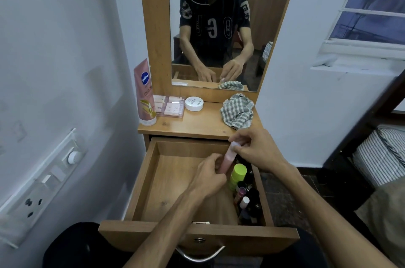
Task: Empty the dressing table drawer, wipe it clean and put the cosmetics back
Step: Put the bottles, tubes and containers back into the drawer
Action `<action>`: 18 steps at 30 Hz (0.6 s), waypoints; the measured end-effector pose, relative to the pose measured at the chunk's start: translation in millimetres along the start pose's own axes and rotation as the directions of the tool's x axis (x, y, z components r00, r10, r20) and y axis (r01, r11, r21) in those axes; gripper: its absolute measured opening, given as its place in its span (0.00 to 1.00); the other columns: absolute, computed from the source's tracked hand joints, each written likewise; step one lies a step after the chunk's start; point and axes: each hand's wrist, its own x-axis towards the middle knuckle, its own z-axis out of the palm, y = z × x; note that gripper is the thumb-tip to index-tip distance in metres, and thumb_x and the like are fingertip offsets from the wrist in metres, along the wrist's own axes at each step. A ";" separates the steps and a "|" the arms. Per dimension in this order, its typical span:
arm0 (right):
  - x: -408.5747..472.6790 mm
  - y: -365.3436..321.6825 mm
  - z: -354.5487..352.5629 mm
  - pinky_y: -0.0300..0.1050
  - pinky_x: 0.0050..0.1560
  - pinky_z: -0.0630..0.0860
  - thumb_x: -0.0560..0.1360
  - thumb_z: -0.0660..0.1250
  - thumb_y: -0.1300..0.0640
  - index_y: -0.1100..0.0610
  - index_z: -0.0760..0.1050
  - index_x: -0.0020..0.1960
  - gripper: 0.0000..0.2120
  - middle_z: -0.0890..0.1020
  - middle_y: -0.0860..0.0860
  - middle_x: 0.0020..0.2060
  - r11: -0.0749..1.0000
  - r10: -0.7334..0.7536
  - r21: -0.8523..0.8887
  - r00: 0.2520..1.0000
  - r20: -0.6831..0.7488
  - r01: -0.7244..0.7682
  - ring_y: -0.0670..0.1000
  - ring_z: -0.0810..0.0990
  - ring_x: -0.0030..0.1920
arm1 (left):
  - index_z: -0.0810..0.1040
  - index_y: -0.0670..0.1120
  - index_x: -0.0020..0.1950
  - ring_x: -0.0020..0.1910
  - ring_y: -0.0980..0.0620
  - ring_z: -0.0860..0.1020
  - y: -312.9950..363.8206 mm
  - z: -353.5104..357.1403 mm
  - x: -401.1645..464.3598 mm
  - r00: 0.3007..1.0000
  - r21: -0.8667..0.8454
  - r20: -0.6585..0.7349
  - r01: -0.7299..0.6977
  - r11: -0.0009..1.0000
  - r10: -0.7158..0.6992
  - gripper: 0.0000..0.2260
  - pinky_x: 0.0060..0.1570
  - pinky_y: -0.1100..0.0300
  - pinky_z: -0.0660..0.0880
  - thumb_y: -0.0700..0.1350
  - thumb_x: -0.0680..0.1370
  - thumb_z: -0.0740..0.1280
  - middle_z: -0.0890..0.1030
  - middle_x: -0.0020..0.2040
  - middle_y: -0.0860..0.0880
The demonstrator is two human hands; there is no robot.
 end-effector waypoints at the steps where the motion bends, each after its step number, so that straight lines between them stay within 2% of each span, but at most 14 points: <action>1: 1.2 -0.5 3.0 0.27 0.43 0.75 0.74 0.75 0.60 0.53 0.86 0.49 0.05 0.85 0.41 0.40 1.000 0.006 0.020 1.000 -0.009 -0.006 0.36 0.83 0.43 | 0.78 0.50 0.64 0.56 0.53 0.80 -0.5 -0.6 1.3 0.998 0.023 -0.057 0.022 0.999 -0.021 0.20 0.56 0.54 0.78 0.42 0.71 0.67 0.82 0.56 0.54; 3: 1.3 0.3 9.3 0.32 0.45 0.79 0.74 0.76 0.59 0.53 0.86 0.48 0.04 0.85 0.41 0.40 0.999 0.030 0.034 0.999 -0.013 -0.029 0.38 0.84 0.43 | 0.78 0.51 0.62 0.56 0.53 0.81 -3.0 -2.7 4.1 0.985 0.066 -0.159 0.075 0.995 -0.063 0.18 0.55 0.55 0.78 0.45 0.73 0.69 0.83 0.56 0.55; 5: -0.3 4.2 15.2 0.38 0.47 0.82 0.74 0.75 0.59 0.52 0.85 0.47 0.04 0.86 0.41 0.40 0.999 0.046 0.008 0.999 0.015 -0.046 0.40 0.84 0.43 | 0.79 0.52 0.60 0.55 0.53 0.81 -5.7 -5.8 5.4 0.967 0.084 -0.230 0.131 0.988 -0.108 0.17 0.52 0.54 0.79 0.56 0.74 0.71 0.84 0.54 0.56; 7: -2.5 6.6 18.8 0.41 0.48 0.82 0.74 0.74 0.59 0.50 0.85 0.47 0.05 0.86 0.42 0.41 0.998 0.056 -0.047 0.996 0.075 -0.052 0.40 0.84 0.44 | 0.79 0.53 0.53 0.50 0.53 0.81 -7.0 -7.9 3.2 0.958 0.091 -0.243 0.177 0.980 -0.150 0.27 0.47 0.54 0.78 0.74 0.69 0.68 0.83 0.49 0.56; 8: -3.1 7.0 19.7 0.41 0.48 0.82 0.74 0.74 0.59 0.49 0.84 0.46 0.05 0.85 0.42 0.41 0.995 0.062 -0.078 0.992 0.105 -0.054 0.40 0.84 0.45 | 0.80 0.53 0.50 0.48 0.53 0.81 -6.9 -8.3 1.8 0.958 0.110 -0.237 0.194 0.975 -0.163 0.30 0.46 0.54 0.79 0.78 0.67 0.66 0.83 0.47 0.56; 10: -2.4 5.9 19.7 0.40 0.48 0.81 0.73 0.72 0.59 0.48 0.84 0.45 0.06 0.85 0.42 0.42 0.987 0.083 -0.150 0.983 0.166 -0.058 0.41 0.83 0.45 | 0.81 0.52 0.48 0.49 0.50 0.81 -8.5 -5.5 1.5 0.961 0.196 -0.235 0.196 0.961 -0.148 0.28 0.48 0.51 0.80 0.76 0.69 0.66 0.83 0.47 0.55; 15: 0.8 -4.8 17.9 0.42 0.47 0.78 0.72 0.65 0.63 0.49 0.86 0.47 0.14 0.85 0.41 0.40 0.952 0.095 -0.306 0.950 0.298 0.001 0.44 0.82 0.44 | 0.84 0.48 0.49 0.53 0.44 0.82 -7.6 -4.9 2.8 0.964 0.330 -0.241 0.192 0.924 -0.114 0.17 0.47 0.54 0.78 0.61 0.73 0.70 0.84 0.50 0.48; 18: 2.2 -11.2 19.2 0.43 0.48 0.77 0.73 0.62 0.64 0.50 0.87 0.50 0.17 0.82 0.41 0.40 0.936 0.103 -0.350 0.928 0.359 0.031 0.48 0.82 0.47 | 0.84 0.47 0.53 0.57 0.42 0.81 -5.4 -6.0 0.4 0.970 0.383 -0.214 0.194 0.903 -0.117 0.16 0.51 0.54 0.77 0.57 0.73 0.72 0.82 0.54 0.45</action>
